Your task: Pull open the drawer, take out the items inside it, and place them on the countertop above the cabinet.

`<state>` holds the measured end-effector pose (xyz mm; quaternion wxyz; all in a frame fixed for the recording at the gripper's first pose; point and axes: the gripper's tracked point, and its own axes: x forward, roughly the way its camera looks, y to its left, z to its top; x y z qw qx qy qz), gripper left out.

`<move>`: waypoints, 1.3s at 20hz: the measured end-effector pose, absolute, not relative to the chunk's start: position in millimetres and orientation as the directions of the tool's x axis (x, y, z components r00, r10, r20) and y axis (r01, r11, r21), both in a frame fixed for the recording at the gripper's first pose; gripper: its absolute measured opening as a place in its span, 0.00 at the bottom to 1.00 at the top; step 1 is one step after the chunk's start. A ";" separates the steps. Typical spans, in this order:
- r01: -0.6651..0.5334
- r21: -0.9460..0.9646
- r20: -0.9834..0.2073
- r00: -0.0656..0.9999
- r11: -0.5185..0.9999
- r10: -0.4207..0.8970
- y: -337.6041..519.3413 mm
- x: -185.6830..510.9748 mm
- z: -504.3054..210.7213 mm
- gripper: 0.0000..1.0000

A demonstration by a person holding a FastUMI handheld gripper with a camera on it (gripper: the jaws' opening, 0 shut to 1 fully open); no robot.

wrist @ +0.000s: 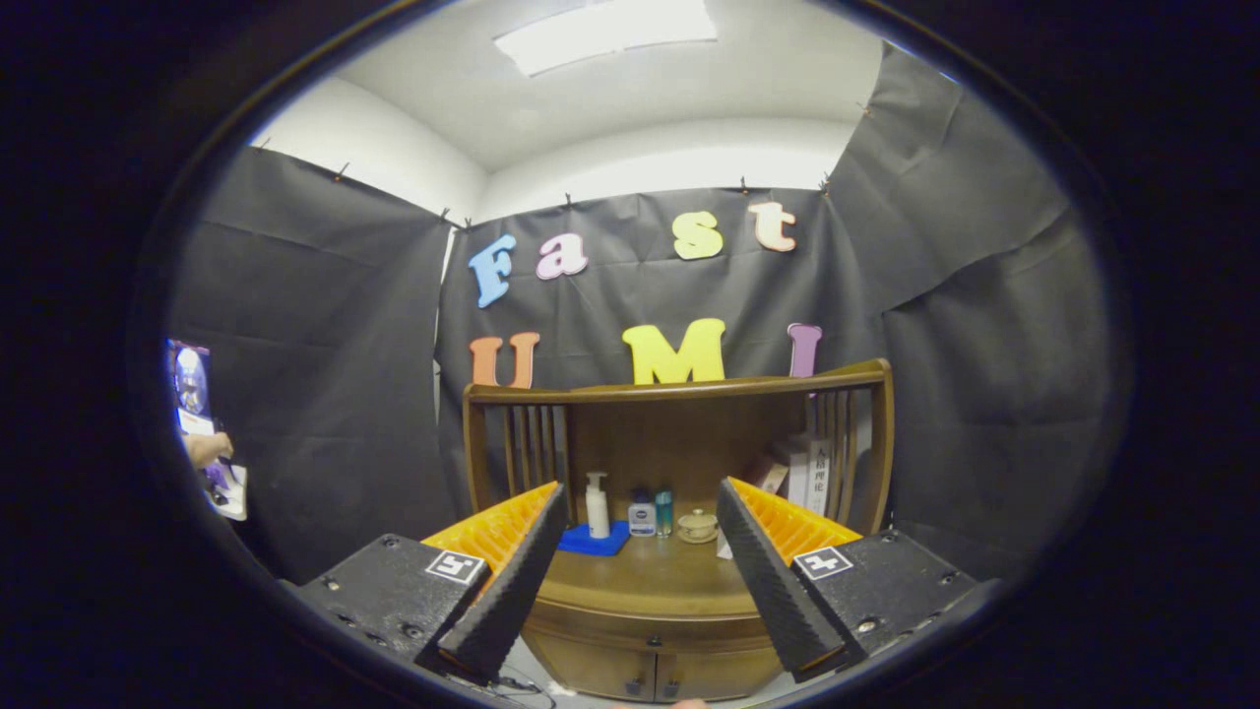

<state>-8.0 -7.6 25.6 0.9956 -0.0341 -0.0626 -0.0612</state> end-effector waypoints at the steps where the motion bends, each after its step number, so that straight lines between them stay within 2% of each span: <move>1: 0.125 -0.056 0.126 0.985 0.991 -0.117 -7.0 -5.5 20.0 0.99; 12: 0.140 -0.035 0.078 0.988 0.990 -0.137 -9.0 26.9 -34.7 0.99; 26: 0.151 0.005 -0.061 0.987 0.989 -0.150 -23.8 77.4 -142.8 0.98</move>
